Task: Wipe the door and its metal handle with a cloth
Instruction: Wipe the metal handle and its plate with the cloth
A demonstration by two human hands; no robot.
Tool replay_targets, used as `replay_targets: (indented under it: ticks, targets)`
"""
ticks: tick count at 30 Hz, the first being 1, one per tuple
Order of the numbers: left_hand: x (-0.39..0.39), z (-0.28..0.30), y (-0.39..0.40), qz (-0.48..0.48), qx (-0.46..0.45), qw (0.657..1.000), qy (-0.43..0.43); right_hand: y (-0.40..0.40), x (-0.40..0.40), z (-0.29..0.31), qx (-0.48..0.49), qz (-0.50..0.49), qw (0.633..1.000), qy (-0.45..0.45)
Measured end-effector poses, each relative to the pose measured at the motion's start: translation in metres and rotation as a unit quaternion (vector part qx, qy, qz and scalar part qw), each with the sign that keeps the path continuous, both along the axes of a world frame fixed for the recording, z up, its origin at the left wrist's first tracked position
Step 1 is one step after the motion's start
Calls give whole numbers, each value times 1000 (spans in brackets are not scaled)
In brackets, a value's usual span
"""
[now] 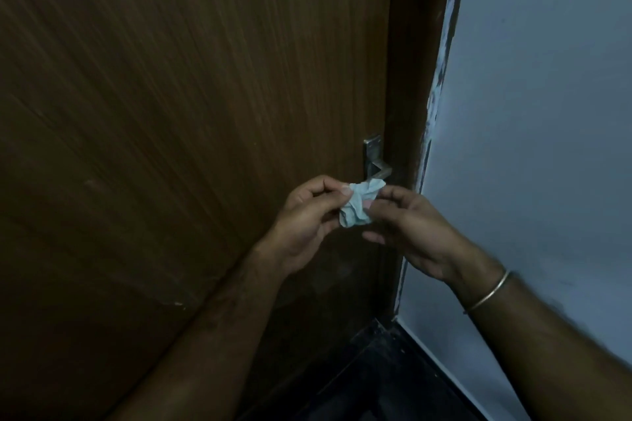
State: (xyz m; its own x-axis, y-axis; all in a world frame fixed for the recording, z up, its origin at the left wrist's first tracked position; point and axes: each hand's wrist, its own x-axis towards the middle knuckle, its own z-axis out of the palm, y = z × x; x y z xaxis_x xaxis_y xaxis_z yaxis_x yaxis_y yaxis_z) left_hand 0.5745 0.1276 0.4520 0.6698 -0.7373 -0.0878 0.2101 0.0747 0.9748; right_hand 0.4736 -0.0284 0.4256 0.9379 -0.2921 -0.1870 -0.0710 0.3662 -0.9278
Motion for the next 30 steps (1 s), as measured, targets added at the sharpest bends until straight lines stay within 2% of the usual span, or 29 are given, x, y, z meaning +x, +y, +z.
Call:
replay_targets:
  ticks: [2, 4, 6, 9, 10, 12, 13, 14, 15, 17, 20, 23, 26, 28, 30]
  targets:
    - [-1, -6, 4, -31, -2, 999, -41, 0, -1, -2, 29, 22, 999, 17]
    - [-1, -13, 8, -30, -5, 997, -70, -4, 1, -5, 117, 4, 993, 22]
    - [-3, -20, 12, 10, -2, 997, -79, -8, 3, -6, 203, -14, 979, 28]
    - [-7, -31, 9, 100, 55, 986, -119, -7, 8, -8, 256, -90, 962, 39]
    - [-8, -32, 6, 140, 81, 978, -135, -6, 11, -10, 234, -126, 963, 36]
    - [-10, -31, 2, 187, 98, 965, -156, -3, 15, -16, 55, -190, 979, 52]
    - [-11, -28, -1, 172, 106, 964, -172, -3, 16, -19, -36, -204, 976, 71]
    - [-13, -26, -4, 138, 126, 963, -193, -2, 18, -22, -86, -214, 969, 83]
    - [-15, -25, -9, 101, 154, 961, -205, -1, 20, -24, -93, -229, 965, 84]
    - [-19, -29, -20, 60, 184, 966, -172, 0, 24, -31, -73, -266, 959, 67]
    - [-19, -34, -36, 90, 181, 979, 6, 1, 33, -42, 1, -291, 956, 49]
    - [-7, -33, -46, 103, 130, 974, 154, 4, 38, -52, 101, -231, 966, 49]
    - [-1, -34, -56, 130, 135, 969, 158, 6, 35, -58, 208, -153, 966, 2]
    - [-2, -38, -64, 180, 154, 960, 150, 6, 34, -60, 223, -144, 964, -14]
    - [-4, -41, -71, 233, 150, 951, 137, 4, 34, -65, 195, -191, 962, 14]
